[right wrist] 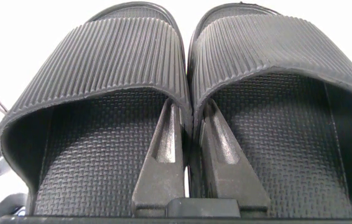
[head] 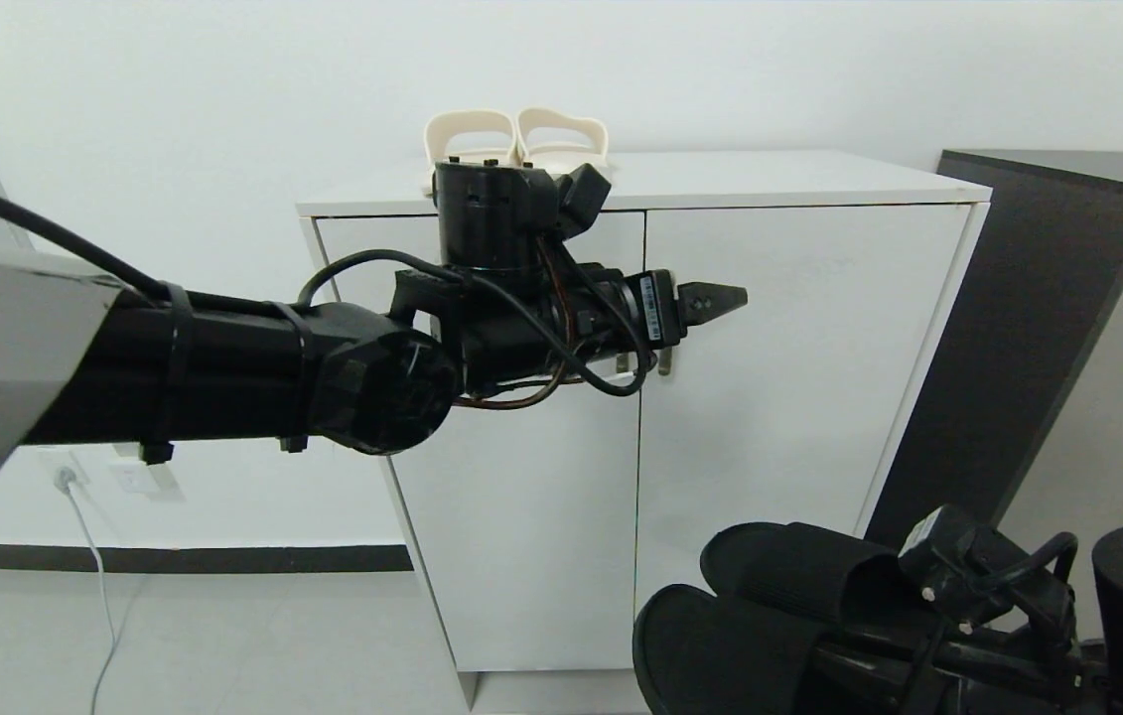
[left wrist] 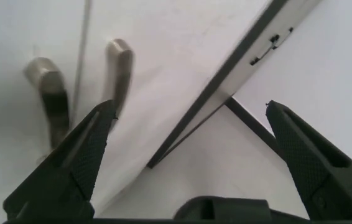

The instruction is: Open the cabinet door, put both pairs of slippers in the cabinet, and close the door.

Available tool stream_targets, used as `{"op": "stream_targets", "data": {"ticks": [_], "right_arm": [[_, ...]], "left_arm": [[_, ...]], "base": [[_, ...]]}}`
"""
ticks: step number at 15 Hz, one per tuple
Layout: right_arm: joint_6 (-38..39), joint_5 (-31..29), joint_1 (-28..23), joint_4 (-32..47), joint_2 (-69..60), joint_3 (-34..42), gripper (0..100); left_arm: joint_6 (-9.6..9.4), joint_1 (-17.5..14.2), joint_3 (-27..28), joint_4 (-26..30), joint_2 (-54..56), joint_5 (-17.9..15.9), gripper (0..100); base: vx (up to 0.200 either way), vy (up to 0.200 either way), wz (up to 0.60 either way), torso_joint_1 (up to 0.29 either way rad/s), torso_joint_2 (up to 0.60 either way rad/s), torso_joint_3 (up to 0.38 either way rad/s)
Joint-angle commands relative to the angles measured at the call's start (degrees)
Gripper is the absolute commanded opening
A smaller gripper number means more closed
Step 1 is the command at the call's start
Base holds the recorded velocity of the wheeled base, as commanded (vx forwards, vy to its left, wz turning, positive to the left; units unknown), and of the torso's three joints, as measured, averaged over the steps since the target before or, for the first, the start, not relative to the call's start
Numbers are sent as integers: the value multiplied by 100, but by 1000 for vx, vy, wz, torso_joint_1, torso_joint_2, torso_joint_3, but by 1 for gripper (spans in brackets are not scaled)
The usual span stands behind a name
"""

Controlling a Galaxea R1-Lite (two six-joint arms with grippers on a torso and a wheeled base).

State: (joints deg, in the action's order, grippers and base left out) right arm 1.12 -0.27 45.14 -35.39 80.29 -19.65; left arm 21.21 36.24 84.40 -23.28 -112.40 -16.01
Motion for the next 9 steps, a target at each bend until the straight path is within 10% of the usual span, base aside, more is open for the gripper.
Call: {"op": "stream_targets", "data": {"ticks": [1,8,9], "right_arm": [[2,0,3,-3,22,5,0],[2,0,3,-3,4,14,0],[2,0,3,-3,13,14,0]], "left_arm": [[-3,-56,218,70,-186,1,100],[-3,-30,877,448,-599,-17,100],[-12,-30,859,448,-582,-34,0]], "base": [[0,0,0,0,0,0],[0,0,0,0,0,0],[0,0,0,0,0,0]]}}
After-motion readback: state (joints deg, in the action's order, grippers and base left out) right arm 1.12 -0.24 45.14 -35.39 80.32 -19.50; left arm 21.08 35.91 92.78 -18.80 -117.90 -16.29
